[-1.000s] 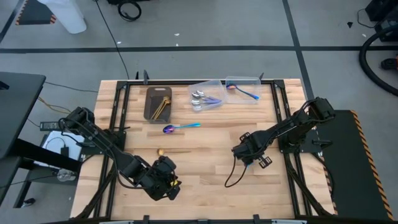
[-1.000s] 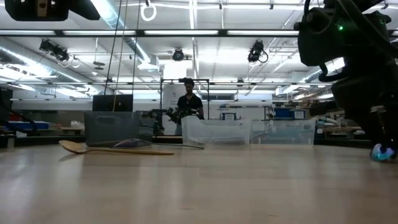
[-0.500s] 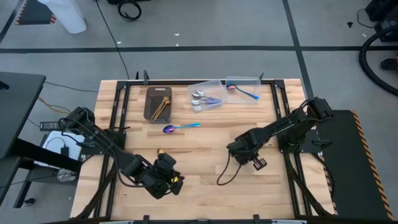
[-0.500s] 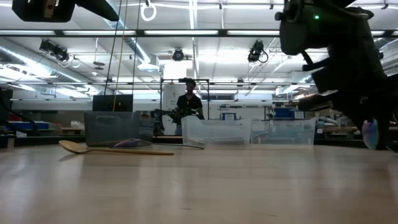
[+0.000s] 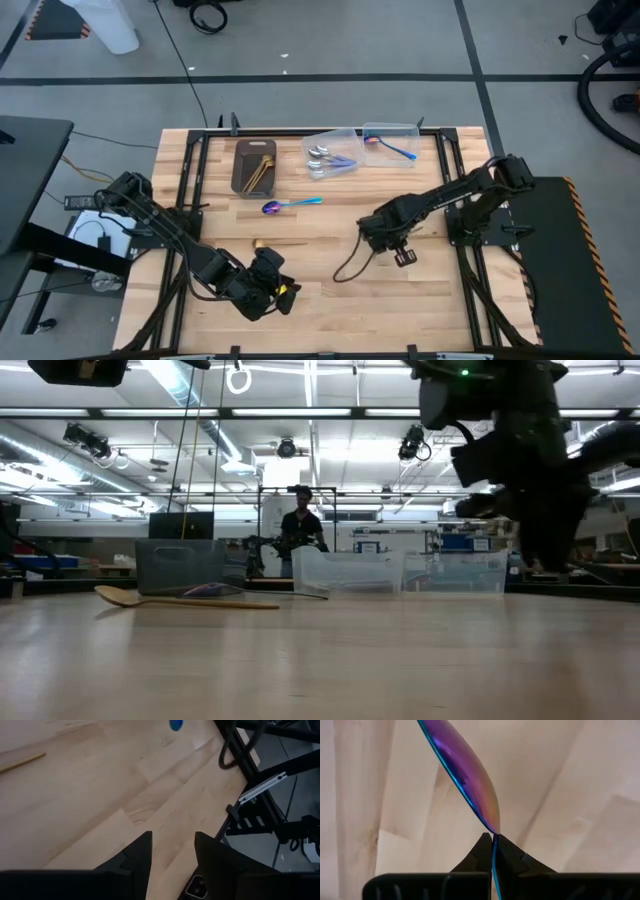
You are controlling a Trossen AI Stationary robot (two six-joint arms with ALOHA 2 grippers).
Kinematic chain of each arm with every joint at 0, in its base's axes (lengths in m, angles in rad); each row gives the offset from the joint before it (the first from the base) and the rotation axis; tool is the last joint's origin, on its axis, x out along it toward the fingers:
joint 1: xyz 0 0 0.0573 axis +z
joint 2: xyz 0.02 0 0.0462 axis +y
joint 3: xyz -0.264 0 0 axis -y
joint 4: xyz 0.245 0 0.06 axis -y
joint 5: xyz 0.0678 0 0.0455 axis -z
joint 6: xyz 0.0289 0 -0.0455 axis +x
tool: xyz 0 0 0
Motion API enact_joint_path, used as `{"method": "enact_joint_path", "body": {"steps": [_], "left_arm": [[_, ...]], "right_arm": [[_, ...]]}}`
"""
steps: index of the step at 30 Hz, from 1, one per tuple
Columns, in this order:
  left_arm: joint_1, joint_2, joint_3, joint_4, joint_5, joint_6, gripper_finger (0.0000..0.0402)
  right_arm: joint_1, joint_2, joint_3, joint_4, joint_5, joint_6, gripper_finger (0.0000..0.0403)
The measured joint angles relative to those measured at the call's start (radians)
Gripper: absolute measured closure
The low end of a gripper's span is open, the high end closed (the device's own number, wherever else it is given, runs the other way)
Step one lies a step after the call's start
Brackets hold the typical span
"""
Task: Sort silverware by color (type)
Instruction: Put the blue spoon into the right transparent bin
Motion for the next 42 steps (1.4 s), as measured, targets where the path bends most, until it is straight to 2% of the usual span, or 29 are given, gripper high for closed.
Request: {"method": "enact_joint_path", "body": {"steps": [5, 13, 22, 27, 30, 34, 42], "left_arm": [[0.002, 0.0, 0.0, -0.002, -0.033, 0.02, 0.0244], [0.058, 0.0, 0.0, -0.051, -0.176, 0.173, 0.0244], [0.228, 0.0, 0.0, -0.168, -0.211, 0.344, 0.0244], [0.339, 0.0, 0.0, -0.175, -0.21, 0.399, 0.0244], [0.397, 0.0, 0.0, -0.173, -0.179, 0.393, 0.0244], [0.474, 0.0, 0.0, -0.167, -0.068, 0.394, 0.0244], [0.596, 0.0, 0.0, -0.138, 0.109, 0.477, 0.0244]], "right_arm": [[-0.058, -0.001, 0.044, 0.015, 0.011, -0.063, 0.0393], [-0.237, -0.001, 0.102, 0.052, 0.033, -0.241, 0.0393], [-0.464, -0.001, 0.252, 0.048, 0.029, -0.46, 0.0393], [-0.597, -0.001, 0.346, 0.049, 0.026, -0.477, 0.0393], [-0.678, -0.001, 0.403, 0.047, 0.027, -0.453, 0.0393], [-0.776, -0.002, 0.466, 0.04, 0.023, -0.376, 0.0392], [-0.951, 0.014, 0.474, 0.036, 0.023, -0.338, 0.0391]]}}
